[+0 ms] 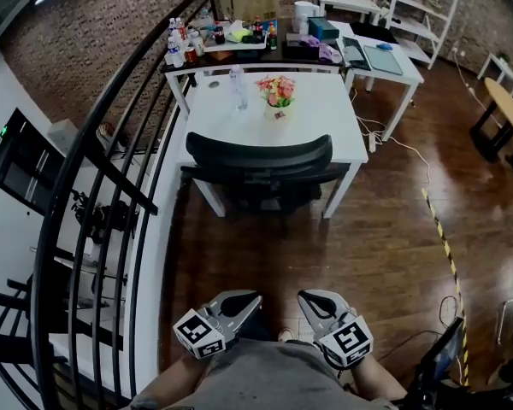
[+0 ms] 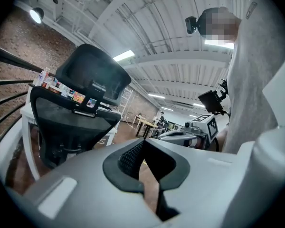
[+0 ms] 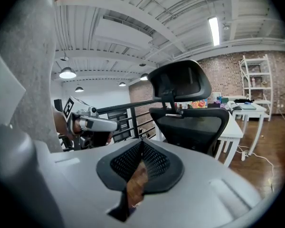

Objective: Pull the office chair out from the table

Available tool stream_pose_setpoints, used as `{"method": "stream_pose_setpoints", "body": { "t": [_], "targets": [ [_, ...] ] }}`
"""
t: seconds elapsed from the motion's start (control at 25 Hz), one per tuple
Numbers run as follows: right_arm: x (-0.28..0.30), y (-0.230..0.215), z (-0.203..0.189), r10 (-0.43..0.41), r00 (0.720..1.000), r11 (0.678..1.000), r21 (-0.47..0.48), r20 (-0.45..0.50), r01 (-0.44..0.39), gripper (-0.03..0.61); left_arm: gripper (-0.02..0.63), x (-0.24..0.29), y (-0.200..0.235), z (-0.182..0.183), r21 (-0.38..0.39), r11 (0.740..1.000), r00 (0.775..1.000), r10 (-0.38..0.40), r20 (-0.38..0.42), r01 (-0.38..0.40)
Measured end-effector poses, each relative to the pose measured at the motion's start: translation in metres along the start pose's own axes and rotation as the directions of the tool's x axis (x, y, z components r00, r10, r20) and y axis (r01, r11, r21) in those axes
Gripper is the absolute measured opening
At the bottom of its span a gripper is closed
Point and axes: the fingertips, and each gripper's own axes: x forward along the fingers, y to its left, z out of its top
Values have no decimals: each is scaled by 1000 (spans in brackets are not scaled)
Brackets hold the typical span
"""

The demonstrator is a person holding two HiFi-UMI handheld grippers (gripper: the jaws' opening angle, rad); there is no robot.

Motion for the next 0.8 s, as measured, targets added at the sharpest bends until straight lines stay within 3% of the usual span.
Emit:
{"method": "stream_pose_setpoints", "body": {
  "t": [0.44,0.8],
  "targets": [
    [68,-61,65,-137,990,990,-25,35,138,8,3,15,100,71,73,994,997,-82,8,81],
    [84,-92,90,-124,990,991,-44,66,127,8,3,33,123,99,96,994,998,-53,36,49]
  ]
}}
